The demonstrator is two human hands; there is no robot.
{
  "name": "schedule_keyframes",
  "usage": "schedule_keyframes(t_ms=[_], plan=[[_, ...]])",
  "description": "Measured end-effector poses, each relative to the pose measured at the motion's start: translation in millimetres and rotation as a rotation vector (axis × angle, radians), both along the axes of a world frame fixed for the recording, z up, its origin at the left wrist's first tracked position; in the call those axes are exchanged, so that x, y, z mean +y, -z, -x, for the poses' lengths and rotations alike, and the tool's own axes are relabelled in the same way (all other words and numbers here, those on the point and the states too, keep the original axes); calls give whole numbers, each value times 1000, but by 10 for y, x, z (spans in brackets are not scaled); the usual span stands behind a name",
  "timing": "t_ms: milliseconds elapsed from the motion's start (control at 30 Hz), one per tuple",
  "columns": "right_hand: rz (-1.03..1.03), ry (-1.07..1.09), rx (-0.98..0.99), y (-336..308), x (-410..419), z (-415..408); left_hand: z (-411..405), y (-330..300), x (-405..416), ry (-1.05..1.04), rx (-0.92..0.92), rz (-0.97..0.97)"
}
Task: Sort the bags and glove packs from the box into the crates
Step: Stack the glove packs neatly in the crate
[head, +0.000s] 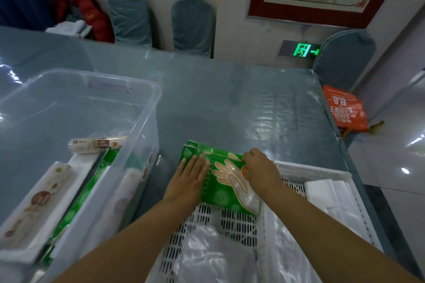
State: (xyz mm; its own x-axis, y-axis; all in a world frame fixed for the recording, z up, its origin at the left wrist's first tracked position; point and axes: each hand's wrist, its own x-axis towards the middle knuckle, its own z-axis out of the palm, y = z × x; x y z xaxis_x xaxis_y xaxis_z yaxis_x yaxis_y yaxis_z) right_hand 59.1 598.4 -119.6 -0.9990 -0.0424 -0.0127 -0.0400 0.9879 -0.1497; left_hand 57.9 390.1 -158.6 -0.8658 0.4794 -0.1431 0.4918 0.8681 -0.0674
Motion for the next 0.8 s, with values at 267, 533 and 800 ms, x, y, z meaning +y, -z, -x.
schedule_keyframes(t_ms=[267, 533, 800], plan=[[-170, -193, 80, 294, -107, -328, -29, 154, 40, -28, -122, -45], [-273, -193, -66, 459, -63, -423, -6, 231, 47, -44, -165, -120], [-300, -194, -159, 481, -51, -485, -38, 152, 61, -50, -163, -142]])
